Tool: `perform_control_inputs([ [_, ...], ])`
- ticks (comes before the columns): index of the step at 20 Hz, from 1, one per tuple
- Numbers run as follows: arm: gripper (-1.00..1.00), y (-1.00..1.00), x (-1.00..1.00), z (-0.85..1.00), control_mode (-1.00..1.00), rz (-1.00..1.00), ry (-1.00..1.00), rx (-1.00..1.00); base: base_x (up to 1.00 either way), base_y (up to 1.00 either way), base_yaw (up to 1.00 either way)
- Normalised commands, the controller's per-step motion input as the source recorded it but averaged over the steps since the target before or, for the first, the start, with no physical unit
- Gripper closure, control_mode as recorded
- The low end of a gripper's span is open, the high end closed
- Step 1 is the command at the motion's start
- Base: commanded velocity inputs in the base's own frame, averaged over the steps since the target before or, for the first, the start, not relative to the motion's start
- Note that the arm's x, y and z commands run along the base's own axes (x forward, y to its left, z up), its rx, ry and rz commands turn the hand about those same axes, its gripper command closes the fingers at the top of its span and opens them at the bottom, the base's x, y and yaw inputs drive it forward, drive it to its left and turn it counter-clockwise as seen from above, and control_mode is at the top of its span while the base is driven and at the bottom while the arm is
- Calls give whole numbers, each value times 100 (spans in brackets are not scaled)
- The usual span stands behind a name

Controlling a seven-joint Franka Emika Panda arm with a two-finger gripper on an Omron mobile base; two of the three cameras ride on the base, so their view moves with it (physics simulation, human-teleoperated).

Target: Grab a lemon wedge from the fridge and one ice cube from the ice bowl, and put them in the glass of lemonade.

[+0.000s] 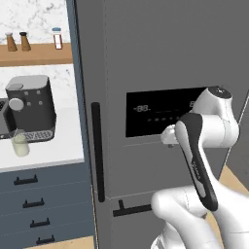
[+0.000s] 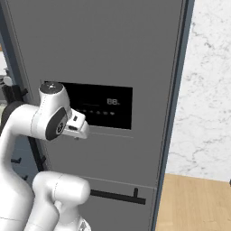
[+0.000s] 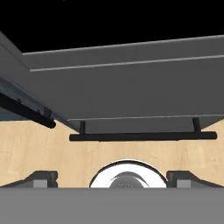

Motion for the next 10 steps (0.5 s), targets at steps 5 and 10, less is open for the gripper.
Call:
perform_control_inputs([
  [5, -100, 0, 0, 0, 100, 0, 0, 0, -1, 7, 0],
  [10, -100, 0, 0, 0, 100, 0, 0, 0, -35, 95, 0],
])
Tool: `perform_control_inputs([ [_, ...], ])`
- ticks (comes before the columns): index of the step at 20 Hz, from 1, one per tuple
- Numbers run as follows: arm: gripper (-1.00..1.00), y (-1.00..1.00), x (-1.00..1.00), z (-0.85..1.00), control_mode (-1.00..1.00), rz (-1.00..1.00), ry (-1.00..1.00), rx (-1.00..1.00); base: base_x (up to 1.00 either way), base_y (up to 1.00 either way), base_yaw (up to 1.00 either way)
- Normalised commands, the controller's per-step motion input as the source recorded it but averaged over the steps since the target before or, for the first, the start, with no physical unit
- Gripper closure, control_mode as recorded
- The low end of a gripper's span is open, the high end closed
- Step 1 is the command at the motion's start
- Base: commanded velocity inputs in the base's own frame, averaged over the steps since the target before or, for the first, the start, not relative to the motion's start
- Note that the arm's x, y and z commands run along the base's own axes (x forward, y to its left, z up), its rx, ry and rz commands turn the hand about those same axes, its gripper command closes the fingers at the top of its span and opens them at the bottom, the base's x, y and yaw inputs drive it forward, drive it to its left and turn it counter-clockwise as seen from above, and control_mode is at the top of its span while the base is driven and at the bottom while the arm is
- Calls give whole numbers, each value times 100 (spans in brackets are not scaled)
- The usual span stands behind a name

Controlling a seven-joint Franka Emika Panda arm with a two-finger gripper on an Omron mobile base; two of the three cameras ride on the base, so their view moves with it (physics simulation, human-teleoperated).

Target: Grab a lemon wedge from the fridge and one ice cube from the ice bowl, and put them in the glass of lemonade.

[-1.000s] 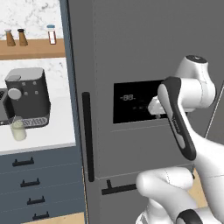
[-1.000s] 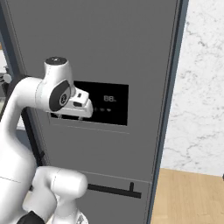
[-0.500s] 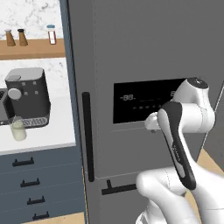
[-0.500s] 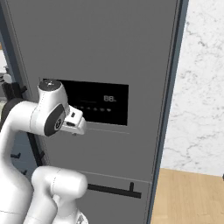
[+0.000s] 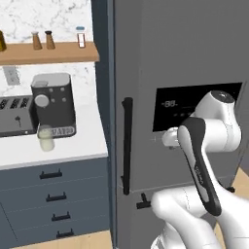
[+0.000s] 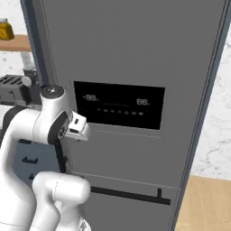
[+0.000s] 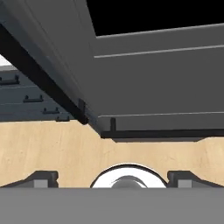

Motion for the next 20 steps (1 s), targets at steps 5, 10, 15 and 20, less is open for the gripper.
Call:
perform_control_inputs([
  [5, -100, 0, 0, 0, 100, 0, 0, 0, -9, 100, 1],
  [10, -100, 0, 0, 0, 100, 0, 0, 0, 9, 100, 0],
  [15, -100, 0, 0, 0, 100, 0, 0, 0, 44, 79, 1],
  [20, -100, 0, 0, 0, 100, 0, 0, 0, 66, 79, 0],
])
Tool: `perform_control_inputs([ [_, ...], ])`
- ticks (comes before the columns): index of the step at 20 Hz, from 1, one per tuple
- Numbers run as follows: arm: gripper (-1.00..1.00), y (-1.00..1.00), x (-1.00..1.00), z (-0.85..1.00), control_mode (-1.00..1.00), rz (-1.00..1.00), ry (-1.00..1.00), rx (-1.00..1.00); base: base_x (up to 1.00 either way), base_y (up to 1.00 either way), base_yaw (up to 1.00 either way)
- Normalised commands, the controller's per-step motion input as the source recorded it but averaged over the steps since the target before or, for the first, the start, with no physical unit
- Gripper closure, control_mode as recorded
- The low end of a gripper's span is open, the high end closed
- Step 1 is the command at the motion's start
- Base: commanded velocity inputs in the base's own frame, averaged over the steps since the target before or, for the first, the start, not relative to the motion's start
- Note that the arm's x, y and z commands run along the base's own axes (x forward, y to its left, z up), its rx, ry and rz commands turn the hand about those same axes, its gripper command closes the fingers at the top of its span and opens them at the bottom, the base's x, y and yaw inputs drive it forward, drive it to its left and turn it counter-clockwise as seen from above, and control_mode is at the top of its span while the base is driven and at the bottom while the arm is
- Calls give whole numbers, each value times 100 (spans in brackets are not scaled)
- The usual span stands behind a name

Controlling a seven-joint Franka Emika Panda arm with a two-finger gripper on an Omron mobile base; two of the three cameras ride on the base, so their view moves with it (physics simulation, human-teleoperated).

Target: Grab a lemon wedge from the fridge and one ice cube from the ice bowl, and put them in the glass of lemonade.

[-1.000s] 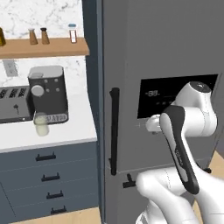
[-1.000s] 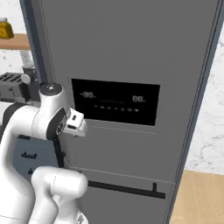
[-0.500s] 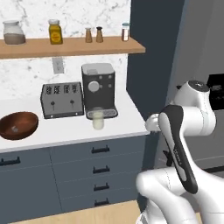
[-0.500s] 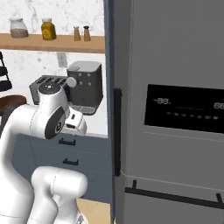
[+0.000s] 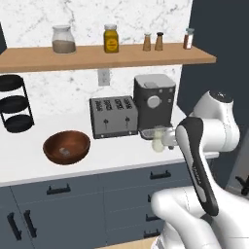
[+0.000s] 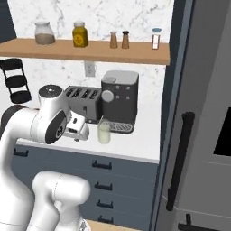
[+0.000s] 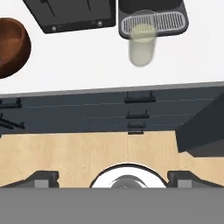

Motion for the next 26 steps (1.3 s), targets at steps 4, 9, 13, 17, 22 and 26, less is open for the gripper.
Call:
perform_control_inputs([
  [4, -100, 0, 0, 0, 100, 0, 0, 0, 70, 70, 0],
  [9, -100, 0, 0, 0, 100, 0, 0, 0, 58, 46, -1],
  [13, -100, 0, 0, 0, 100, 0, 0, 0, 79, 22, 0],
  [17, -100, 0, 0, 0, 100, 0, 0, 0, 62, 0, 0],
  [22, -100, 21, 46, -51, -100, 0, 28, -9, 0, 0, 0],
  [26, -100, 42, 53, -48, -100, 0, 12, -6, 0, 0, 0],
])
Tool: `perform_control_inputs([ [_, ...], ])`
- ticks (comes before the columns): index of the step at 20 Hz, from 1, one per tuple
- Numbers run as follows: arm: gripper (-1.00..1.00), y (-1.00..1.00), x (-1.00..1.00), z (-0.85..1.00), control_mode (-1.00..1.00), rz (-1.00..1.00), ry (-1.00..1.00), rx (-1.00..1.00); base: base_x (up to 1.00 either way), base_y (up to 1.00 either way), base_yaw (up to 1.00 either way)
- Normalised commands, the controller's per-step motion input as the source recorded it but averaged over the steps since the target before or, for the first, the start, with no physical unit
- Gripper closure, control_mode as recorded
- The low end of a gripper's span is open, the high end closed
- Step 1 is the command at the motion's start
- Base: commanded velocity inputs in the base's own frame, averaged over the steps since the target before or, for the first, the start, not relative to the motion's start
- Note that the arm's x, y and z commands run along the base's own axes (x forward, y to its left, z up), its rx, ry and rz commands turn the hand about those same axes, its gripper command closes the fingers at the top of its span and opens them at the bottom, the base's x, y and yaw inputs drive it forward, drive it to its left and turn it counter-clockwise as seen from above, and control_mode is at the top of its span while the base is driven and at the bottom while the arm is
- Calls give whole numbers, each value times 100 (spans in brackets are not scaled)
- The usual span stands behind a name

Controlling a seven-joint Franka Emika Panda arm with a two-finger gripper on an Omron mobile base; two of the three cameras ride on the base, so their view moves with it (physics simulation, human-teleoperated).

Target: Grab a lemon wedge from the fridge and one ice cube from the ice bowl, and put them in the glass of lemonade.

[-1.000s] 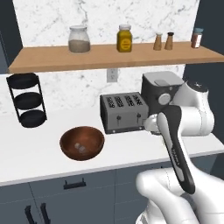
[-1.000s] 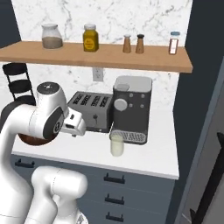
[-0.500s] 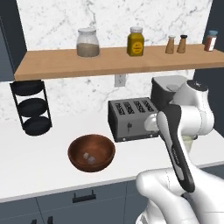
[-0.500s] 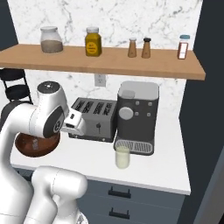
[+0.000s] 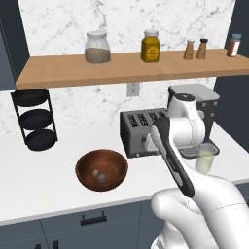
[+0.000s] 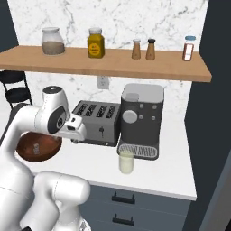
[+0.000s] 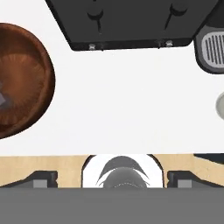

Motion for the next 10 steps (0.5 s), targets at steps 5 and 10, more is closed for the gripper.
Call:
perform_control_inputs([
  [5, -100, 3, 31, -20, -100, 3, 0, 0, 0, 0, 0],
  [10, -100, 44, 17, -33, -100, 6, 0, 0, 0, 0, 0],
])
